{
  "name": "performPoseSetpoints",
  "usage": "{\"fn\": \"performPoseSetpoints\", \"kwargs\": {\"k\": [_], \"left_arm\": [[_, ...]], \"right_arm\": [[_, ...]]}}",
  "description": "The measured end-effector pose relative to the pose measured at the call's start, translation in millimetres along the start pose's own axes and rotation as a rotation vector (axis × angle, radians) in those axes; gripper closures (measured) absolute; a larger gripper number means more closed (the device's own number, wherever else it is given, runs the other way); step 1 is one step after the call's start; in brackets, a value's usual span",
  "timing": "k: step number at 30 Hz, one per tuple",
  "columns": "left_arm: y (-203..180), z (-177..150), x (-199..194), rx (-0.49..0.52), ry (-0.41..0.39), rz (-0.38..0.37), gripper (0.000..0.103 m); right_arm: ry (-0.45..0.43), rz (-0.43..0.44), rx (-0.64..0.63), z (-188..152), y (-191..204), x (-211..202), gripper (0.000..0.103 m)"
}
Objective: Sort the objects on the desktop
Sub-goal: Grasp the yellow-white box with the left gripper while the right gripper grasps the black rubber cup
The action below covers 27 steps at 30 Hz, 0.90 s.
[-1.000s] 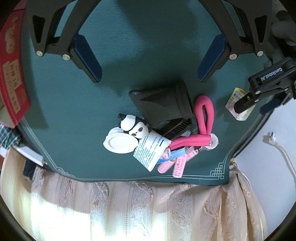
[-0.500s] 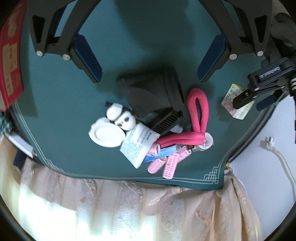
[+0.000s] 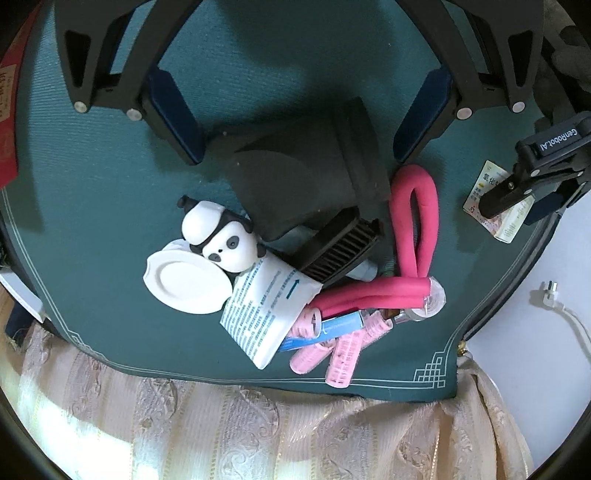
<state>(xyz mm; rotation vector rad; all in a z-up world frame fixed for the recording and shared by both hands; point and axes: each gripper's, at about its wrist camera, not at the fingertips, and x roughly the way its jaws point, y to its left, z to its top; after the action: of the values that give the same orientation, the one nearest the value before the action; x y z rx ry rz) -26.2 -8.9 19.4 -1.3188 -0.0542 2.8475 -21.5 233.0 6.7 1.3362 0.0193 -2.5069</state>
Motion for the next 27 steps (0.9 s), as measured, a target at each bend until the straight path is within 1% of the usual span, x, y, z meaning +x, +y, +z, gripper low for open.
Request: {"fn": "performPoseSetpoints", "kwargs": {"k": [1, 2, 3, 4, 5, 6, 7, 8, 9, 14, 19, 27], "left_arm": [[-0.8, 0.9, 2.5, 0.006, 0.014, -0.018, 0.000], [-2.2, 1.4, 4.9, 0.012, 0.027, -0.038, 0.001], [-3.6, 1.7, 6.5, 0.020, 0.036, -0.056, 0.012], [-4.9, 1.1, 7.4, 0.027, 0.044, -0.079, 0.020], [-5.7, 0.2, 9.4, 0.028, 0.060, -0.115, 0.035], [-5.4, -0.9, 10.0, 0.024, 0.065, -0.140, 0.039], [-5.7, -1.1, 7.8, 0.023, 0.058, -0.141, 0.040], [-5.1, -1.4, 6.5, 0.020, 0.056, -0.153, 0.050], [-3.4, -1.9, 5.5, 0.010, 0.056, -0.178, 0.054], [-4.9, -4.8, -0.7, 0.012, 0.047, -0.210, 0.057], [-12.3, -7.3, -13.7, 0.034, 0.019, -0.213, 0.057], [-24.1, -10.0, -38.6, 0.047, -0.012, -0.241, 0.057]], "right_arm": [[-0.001, -0.005, -0.003, 0.1, 0.5, -0.1, 0.007], [-0.005, -0.012, -0.009, -0.4, 1.5, -0.5, 0.015], [-0.010, -0.030, -0.020, -0.8, 3.3, -1.6, 0.020], [-0.015, -0.041, -0.025, -0.9, 4.3, -2.2, 0.027], [-0.018, -0.046, -0.029, -0.9, 4.7, -2.7, 0.027], [-0.022, -0.040, -0.027, -1.5, 4.0, -3.3, 0.027], [-0.023, -0.037, -0.026, -2.1, 3.5, -3.9, 0.027], [-0.026, -0.034, -0.025, -2.9, 3.3, -4.7, 0.027], [-0.029, -0.027, -0.021, -3.6, 3.1, -5.8, 0.027], [-0.057, 0.010, 0.004, -9.8, 3.0, -16.9, 0.028], [-0.089, 0.010, 0.017, -17.7, 2.6, -35.1, 0.028], [-0.141, 0.021, 0.065, -39.8, -11.8, -66.3, 0.028]]}}
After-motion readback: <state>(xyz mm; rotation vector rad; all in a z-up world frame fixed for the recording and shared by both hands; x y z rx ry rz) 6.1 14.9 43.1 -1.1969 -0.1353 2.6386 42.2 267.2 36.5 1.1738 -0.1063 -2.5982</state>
